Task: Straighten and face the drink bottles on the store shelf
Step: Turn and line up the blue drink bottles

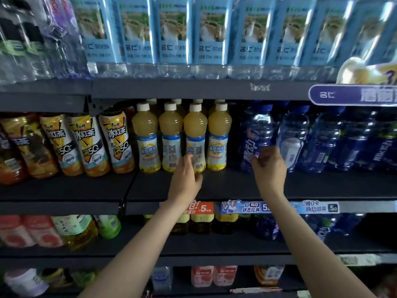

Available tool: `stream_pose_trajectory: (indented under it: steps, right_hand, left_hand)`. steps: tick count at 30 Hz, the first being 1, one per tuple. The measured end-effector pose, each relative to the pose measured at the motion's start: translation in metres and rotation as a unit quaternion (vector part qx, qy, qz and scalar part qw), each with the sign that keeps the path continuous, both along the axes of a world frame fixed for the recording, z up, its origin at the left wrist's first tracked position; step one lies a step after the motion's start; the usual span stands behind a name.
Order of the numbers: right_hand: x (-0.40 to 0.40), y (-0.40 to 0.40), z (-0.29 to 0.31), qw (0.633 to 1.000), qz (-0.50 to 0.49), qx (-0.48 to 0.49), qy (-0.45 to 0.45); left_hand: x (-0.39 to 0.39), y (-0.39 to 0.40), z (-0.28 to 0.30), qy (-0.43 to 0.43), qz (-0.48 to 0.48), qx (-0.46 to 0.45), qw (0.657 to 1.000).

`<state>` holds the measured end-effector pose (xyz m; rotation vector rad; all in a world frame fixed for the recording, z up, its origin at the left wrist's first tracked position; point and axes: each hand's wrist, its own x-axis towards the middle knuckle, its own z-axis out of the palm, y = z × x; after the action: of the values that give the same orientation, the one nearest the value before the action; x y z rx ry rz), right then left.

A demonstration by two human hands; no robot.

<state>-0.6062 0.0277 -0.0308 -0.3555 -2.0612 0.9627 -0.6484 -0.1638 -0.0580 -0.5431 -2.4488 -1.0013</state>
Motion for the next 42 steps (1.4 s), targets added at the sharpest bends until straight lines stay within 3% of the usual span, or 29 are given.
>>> stream_pose_trajectory:
  steps: [4, 10, 18, 24, 29, 34, 37, 40, 42]
  right_hand:
    - [-0.021, 0.022, 0.009, 0.998, -0.019, -0.010, -0.061]
    - [-0.051, 0.044, 0.010, 0.984, 0.075, -0.090, -0.135]
    - [-0.033, 0.066, 0.009, 0.973, 0.162, -0.005, -0.167]
    - [0.004, 0.067, 0.003, 0.962, 0.225, 0.038, -0.152]
    - [0.014, 0.074, 0.020, 0.936, 0.290, -0.075, -0.184]
    - [0.046, 0.067, 0.037, 0.844, 0.414, -0.298, -0.166]
    - [0.060, 0.058, 0.042, 0.847, 0.402, -0.312, -0.155]
    - [0.071, 0.051, 0.040, 0.887, 0.329, -0.277, -0.168]
    - [0.078, 0.047, 0.038, 0.883, 0.314, -0.305, -0.169]
  left_hand:
    - [0.005, 0.007, 0.005, -0.006, 0.005, -0.005, 1.000]
    - [0.019, 0.045, 0.006, -0.030, 0.032, 0.012, 0.999]
    - [0.031, 0.104, 0.003, -0.106, 0.065, 0.059, 0.991]
    - [0.051, 0.114, 0.010, -0.188, -0.004, 0.044, 0.981]
    - [0.075, 0.107, 0.029, -0.286, -0.082, 0.093, 0.950]
    - [0.099, 0.094, 0.050, -0.374, -0.133, 0.182, 0.899]
    - [0.109, 0.090, 0.053, -0.379, -0.152, 0.249, 0.878]
    - [0.118, 0.083, 0.056, -0.314, -0.086, 0.236, 0.916]
    - [0.122, 0.073, 0.058, -0.256, -0.033, 0.187, 0.948]
